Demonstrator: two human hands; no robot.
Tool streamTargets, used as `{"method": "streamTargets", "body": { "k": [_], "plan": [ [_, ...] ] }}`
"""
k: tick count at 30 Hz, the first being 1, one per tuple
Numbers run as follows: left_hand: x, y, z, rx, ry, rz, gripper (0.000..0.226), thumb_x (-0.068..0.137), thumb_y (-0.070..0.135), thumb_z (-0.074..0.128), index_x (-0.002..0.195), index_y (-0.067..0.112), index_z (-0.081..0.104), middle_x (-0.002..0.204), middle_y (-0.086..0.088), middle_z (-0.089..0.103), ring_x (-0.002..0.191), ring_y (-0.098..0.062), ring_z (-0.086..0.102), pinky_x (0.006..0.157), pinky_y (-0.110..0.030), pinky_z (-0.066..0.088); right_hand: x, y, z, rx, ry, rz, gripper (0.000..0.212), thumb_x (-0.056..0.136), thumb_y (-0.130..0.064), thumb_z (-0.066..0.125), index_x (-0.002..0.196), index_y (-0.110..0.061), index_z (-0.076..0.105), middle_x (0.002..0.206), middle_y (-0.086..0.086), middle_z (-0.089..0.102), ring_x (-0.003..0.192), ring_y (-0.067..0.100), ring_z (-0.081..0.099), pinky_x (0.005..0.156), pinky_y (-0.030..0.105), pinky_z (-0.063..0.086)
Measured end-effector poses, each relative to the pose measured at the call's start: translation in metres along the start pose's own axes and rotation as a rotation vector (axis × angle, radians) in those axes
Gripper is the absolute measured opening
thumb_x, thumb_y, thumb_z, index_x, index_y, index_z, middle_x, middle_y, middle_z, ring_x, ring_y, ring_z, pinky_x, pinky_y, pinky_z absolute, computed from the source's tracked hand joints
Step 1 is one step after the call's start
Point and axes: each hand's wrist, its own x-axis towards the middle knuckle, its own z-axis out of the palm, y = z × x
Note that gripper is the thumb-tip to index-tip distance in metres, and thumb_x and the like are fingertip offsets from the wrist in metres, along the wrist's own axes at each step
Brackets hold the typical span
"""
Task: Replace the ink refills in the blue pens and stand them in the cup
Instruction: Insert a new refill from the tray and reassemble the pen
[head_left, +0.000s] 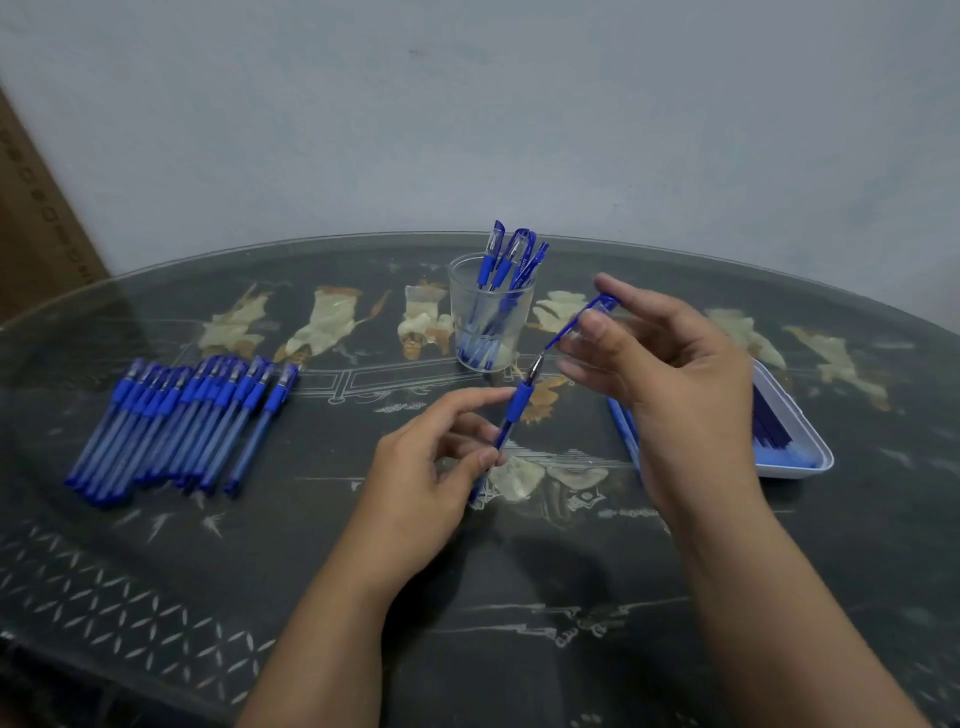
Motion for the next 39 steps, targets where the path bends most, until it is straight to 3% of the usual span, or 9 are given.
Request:
{"method": "streamTargets", "body": {
  "k": [7, 12, 14, 22, 26, 33, 35, 37, 39],
  "plan": [
    [0.0, -0.002, 0.0, -0.011, -0.019, 0.01, 0.059, 0.085, -0.007, 0.065, 0.108, 0.047, 0.065, 0.091, 0.007, 0.065, 0.083, -0.018, 0.07, 0.082, -0.029, 0.055, -0.005, 0.003, 0.006, -0.102, -0.069, -0.003, 0.023, 0.083, 0.0, 0.071, 0.1, -0.016, 0.073, 0.08, 0.007, 0.072, 0.079, 0.017, 0.072, 0.064, 0.03, 0.059],
    [0.001, -0.005, 0.001, -0.011, 0.009, 0.009, 0.052, 0.085, -0.008, 0.066, 0.111, 0.037, 0.067, 0.092, 0.008, 0.065, 0.083, -0.016, 0.07, 0.085, -0.037, 0.057, -0.004, 0.017, 0.005, -0.318, -0.118, -0.038, 0.023, 0.079, -0.012, 0.079, 0.095, -0.027, 0.075, 0.08, 0.007, 0.072, 0.082, 0.028, 0.071, 0.072, 0.048, 0.06],
    [0.001, -0.006, 0.001, 0.001, 0.022, 0.006, 0.049, 0.085, -0.007, 0.067, 0.109, 0.036, 0.067, 0.092, 0.01, 0.065, 0.084, -0.016, 0.07, 0.084, -0.038, 0.057, -0.003, 0.023, 0.005, -0.376, -0.114, -0.073, 0.024, 0.079, -0.017, 0.08, 0.097, -0.031, 0.074, 0.079, 0.003, 0.073, 0.083, 0.026, 0.071, 0.076, 0.048, 0.059],
    [0.001, -0.006, 0.003, 0.011, 0.057, -0.015, 0.034, 0.083, -0.006, 0.068, 0.102, 0.022, 0.068, 0.094, 0.018, 0.069, 0.084, -0.011, 0.071, 0.08, -0.034, 0.058, -0.003, 0.027, 0.008, -0.442, -0.091, -0.114, 0.026, 0.081, -0.014, 0.078, 0.099, -0.03, 0.071, 0.077, -0.001, 0.073, 0.081, 0.015, 0.071, 0.08, 0.043, 0.058],
    [0.0, -0.005, 0.004, 0.014, 0.086, -0.015, 0.035, 0.082, -0.007, 0.07, 0.101, 0.023, 0.069, 0.091, 0.014, 0.069, 0.083, -0.012, 0.071, 0.079, -0.034, 0.059, -0.005, 0.025, 0.009, -0.451, -0.111, -0.113, 0.024, 0.082, -0.013, 0.077, 0.1, -0.029, 0.07, 0.076, -0.001, 0.073, 0.081, 0.012, 0.071, 0.08, 0.041, 0.058],
    [0.003, -0.007, 0.003, 0.028, 0.087, -0.001, 0.037, 0.081, -0.005, 0.072, 0.097, 0.029, 0.068, 0.09, 0.013, 0.069, 0.083, -0.005, 0.068, 0.078, -0.017, 0.053, -0.006, 0.033, 0.012, -0.458, -0.099, -0.128, 0.023, 0.086, -0.012, 0.073, 0.103, -0.027, 0.067, 0.078, -0.002, 0.07, 0.079, 0.015, 0.071, 0.072, 0.044, 0.06],
    [0.004, -0.011, 0.0, 0.093, 0.093, 0.026, 0.029, 0.082, 0.005, 0.073, 0.1, 0.029, 0.069, 0.09, 0.012, 0.07, 0.089, -0.002, 0.067, 0.081, -0.016, 0.05, -0.004, 0.034, 0.015, -0.456, -0.079, -0.136, 0.024, 0.087, -0.011, 0.071, 0.103, -0.029, 0.067, 0.079, -0.001, 0.068, 0.08, 0.018, 0.07, 0.071, 0.045, 0.06],
    [0.007, -0.022, -0.005, 0.311, 0.158, 0.054, 0.022, 0.085, 0.026, 0.071, 0.107, 0.028, 0.067, 0.104, 0.015, 0.068, 0.101, 0.001, 0.061, 0.094, -0.019, 0.043, 0.004, 0.027, 0.017, -0.407, -0.014, -0.128, 0.023, 0.087, -0.009, 0.071, 0.101, -0.027, 0.068, 0.079, -0.001, 0.067, 0.077, 0.021, 0.071, 0.069, 0.046, 0.06],
    [0.009, -0.033, -0.01, 0.597, 0.242, -0.026, 0.033, 0.09, 0.043, 0.06, 0.12, 0.03, 0.061, 0.121, 0.014, 0.062, 0.121, -0.007, 0.05, 0.115, -0.034, 0.026, 0.019, 0.015, 0.017, -0.359, 0.074, -0.153, 0.02, 0.088, -0.008, 0.07, 0.101, -0.022, 0.066, 0.082, 0.003, 0.066, 0.075, 0.021, 0.071, 0.068, 0.044, 0.061]
  ]
}}
